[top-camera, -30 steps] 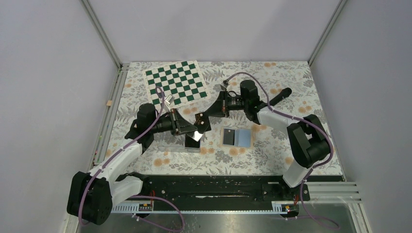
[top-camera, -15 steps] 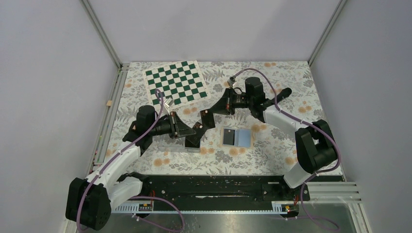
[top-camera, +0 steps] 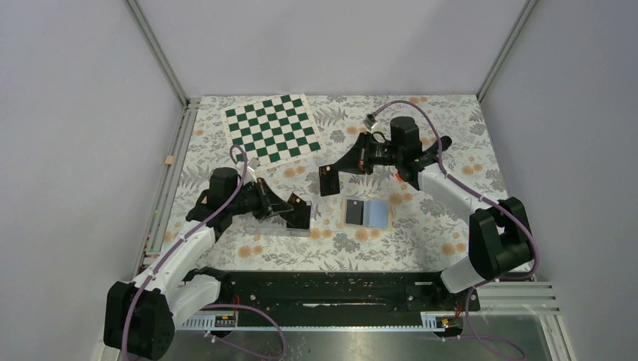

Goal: Put the credit cards into the card holder
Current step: Place the credit card in the storage box.

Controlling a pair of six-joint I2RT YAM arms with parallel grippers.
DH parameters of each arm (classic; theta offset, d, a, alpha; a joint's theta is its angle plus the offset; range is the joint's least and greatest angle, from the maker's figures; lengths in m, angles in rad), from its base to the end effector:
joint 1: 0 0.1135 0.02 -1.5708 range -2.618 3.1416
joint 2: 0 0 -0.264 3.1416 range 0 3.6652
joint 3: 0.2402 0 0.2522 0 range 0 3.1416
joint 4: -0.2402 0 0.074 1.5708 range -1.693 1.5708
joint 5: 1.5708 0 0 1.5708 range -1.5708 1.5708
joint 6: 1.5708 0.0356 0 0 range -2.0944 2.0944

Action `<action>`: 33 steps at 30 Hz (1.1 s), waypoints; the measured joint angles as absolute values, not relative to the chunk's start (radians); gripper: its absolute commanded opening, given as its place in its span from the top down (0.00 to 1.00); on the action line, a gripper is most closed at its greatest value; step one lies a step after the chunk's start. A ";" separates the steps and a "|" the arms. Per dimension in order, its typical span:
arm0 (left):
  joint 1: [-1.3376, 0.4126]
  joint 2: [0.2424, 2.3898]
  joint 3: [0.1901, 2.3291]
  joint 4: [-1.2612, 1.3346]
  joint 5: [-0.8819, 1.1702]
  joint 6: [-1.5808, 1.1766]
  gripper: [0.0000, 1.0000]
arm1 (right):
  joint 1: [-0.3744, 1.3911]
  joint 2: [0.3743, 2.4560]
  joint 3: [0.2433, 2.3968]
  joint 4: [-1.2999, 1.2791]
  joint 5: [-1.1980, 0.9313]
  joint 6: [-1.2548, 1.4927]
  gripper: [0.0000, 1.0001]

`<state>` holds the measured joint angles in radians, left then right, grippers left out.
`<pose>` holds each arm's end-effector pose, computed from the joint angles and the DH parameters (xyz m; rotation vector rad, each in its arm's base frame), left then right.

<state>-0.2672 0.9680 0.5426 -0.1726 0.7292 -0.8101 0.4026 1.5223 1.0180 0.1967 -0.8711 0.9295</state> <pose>0.1879 -0.0760 0.2279 -0.1690 2.3326 -1.3729 0.3049 0.1595 0.2820 -0.1389 2.1441 1.6636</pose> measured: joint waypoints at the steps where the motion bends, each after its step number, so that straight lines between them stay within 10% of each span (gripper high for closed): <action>1: -0.258 0.968 0.543 -0.194 0.707 -0.804 1.00 | 0.403 1.522 1.018 0.189 -0.871 0.922 1.00; 12: -0.216 1.046 0.528 -0.247 0.565 -0.767 0.95 | 0.403 1.521 0.976 0.148 -0.854 0.879 1.00; 22: -0.216 1.084 0.508 -0.252 0.526 -0.710 0.39 | 0.403 1.521 0.959 0.147 -0.854 0.868 1.00; 33: -0.251 1.041 0.638 -0.285 0.529 -0.686 0.40 | 0.403 1.510 0.932 0.147 -0.854 0.867 1.00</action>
